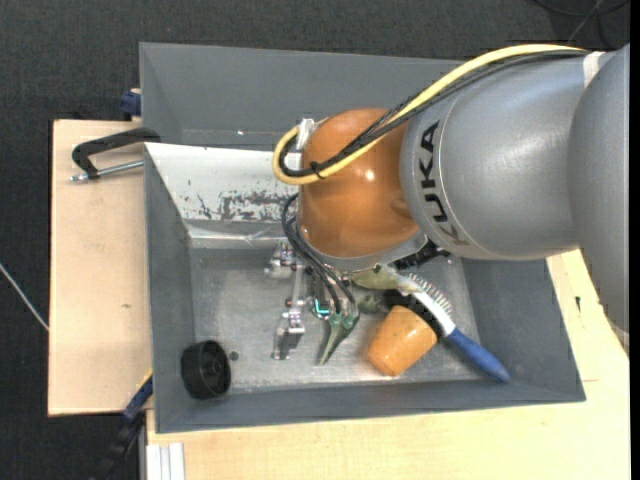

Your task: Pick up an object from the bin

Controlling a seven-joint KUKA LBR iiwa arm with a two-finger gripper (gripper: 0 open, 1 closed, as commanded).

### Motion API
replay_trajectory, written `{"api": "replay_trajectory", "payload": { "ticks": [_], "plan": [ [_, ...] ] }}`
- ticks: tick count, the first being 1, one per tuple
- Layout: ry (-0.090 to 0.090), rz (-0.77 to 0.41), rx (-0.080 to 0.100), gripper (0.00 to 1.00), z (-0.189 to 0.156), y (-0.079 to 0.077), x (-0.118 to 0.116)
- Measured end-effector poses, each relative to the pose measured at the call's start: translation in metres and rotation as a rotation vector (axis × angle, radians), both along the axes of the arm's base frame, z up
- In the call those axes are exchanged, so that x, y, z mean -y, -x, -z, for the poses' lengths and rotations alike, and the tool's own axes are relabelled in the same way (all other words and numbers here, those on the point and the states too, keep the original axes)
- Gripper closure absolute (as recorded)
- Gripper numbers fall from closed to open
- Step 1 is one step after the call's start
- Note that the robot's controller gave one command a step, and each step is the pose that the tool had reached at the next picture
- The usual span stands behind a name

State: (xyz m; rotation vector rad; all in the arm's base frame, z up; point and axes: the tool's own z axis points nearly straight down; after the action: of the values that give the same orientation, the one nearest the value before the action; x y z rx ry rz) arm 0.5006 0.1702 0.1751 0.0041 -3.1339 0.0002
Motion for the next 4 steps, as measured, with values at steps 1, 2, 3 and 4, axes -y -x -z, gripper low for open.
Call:
{"api": "replay_trajectory", "payload": {
  "ticks": [1, 2, 3, 4],
  "plan": [
    [0.005, 0.037, 0.002, 0.00, 0.073, -0.031, 0.081],
    [-0.007, 0.027, 0.009, 0.00, 0.099, -0.061, 0.144],
    [-0.005, 0.022, 0.018, 1.00, 0.098, -0.062, 0.142],
    [-0.002, 0.242, 0.013, 1.00, 0.076, -0.063, 0.125]
  ]
}}
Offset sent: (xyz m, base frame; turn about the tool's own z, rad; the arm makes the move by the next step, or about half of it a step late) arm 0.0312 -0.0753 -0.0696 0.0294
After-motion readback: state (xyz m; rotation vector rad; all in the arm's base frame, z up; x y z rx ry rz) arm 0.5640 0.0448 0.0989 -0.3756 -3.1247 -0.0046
